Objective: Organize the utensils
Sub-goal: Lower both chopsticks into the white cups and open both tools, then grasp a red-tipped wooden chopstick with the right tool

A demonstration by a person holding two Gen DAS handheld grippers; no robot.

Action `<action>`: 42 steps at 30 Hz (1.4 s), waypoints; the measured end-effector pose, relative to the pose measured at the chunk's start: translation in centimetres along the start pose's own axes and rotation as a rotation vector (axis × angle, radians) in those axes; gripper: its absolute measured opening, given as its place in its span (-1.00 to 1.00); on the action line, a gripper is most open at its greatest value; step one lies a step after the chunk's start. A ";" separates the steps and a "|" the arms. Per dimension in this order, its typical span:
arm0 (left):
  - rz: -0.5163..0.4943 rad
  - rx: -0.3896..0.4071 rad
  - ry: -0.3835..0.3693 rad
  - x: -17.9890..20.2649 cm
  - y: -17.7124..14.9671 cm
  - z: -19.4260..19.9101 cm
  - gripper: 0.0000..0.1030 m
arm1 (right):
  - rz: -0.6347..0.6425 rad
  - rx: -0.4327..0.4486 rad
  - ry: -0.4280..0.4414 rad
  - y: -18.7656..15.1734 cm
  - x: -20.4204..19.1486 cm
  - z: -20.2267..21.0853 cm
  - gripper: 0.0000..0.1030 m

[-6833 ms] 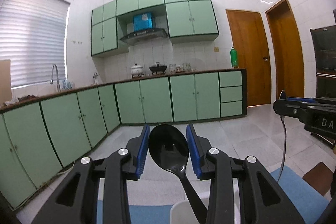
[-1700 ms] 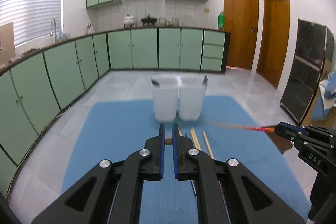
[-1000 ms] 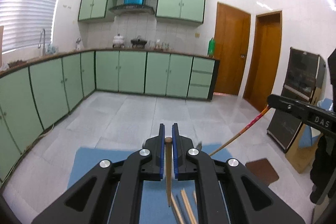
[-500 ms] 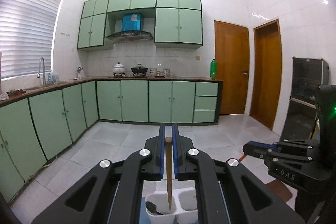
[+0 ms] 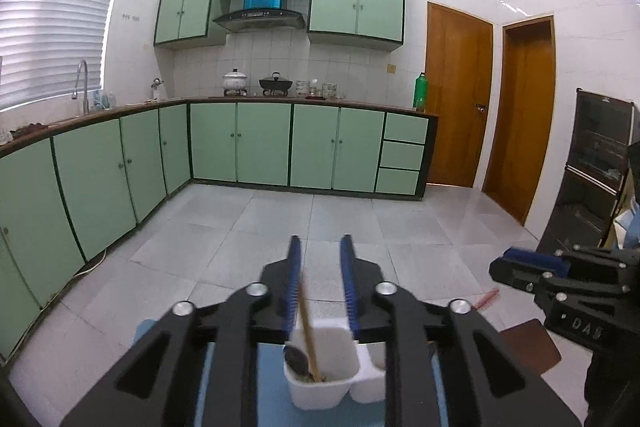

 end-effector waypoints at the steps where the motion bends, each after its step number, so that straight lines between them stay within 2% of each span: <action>1: -0.002 -0.002 0.000 -0.1 -0.2 0.4 -0.46 | -0.005 0.008 -0.007 -0.3 0.2 0.4 -0.35; 3: -0.004 -0.012 0.004 -0.1 -0.9 1.2 -0.32 | -0.016 0.021 -0.011 -1.4 0.4 1.4 -0.21; 5: 0.002 -0.022 0.008 0.0 -1.9 2.5 -0.07 | -0.026 0.037 -0.020 -2.3 0.9 2.2 -0.02; 7: 0.008 -0.035 0.009 0.2 -3.5 3.8 0.01 | -0.037 0.050 -0.031 -3.8 1.1 3.2 0.31; 11: 0.004 -0.082 0.018 0.7 -7.8 5.9 0.26 | -0.060 0.057 -0.038 -7.7 0.8 5.0 0.53; 16: 0.033 -0.209 0.030 0.7 -15.5 7.7 0.33 | -0.066 0.016 -0.069 -14.4 -0.6 6.2 0.68; 19: 0.035 -0.257 0.058 0.2 -19.2 8.5 0.36 | -0.056 -0.026 -0.103 -18.8 -1.4 6.2 0.68; 23: 0.024 -0.334 0.090 -0.2 -23.9 9.1 0.36 | -0.066 -0.093 -0.106 -23.5 -2.3 5.8 0.68; 29: 0.034 -0.392 0.120 -0.8 -27.8 10.1 0.36 | -0.095 -0.178 -0.100 -28.8 -4.1 5.3 0.62; 32: 0.007 -0.417 0.134 -0.7 -29.2 10.6 0.36 | -0.079 -0.200 -0.102 -30.1 -4.9 5.2 0.48; 38: 0.005 -0.468 0.138 -0.7 -31.3 11.4 0.36 | -0.071 -0.253 -0.051 -31.5 -6.9 5.1 0.14; 40: 0.012 -0.478 0.136 -0.6 -31.5 11.5 0.36 | -0.064 -0.272 -0.035 -31.8 -7.4 4.9 -0.11; 42: 0.024 -0.475 0.138 -0.8 -31.4 11.6 0.36 | -0.058 -0.291 -0.022 -32.1 -7.7 4.7 -0.25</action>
Point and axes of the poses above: each gripper's, at about its wrist camera, not at the fingertips, and z roughly against the way its jaws point, x to its right, y to its top, the point moved 10 cm from there along -z, roughly the way its jaws point
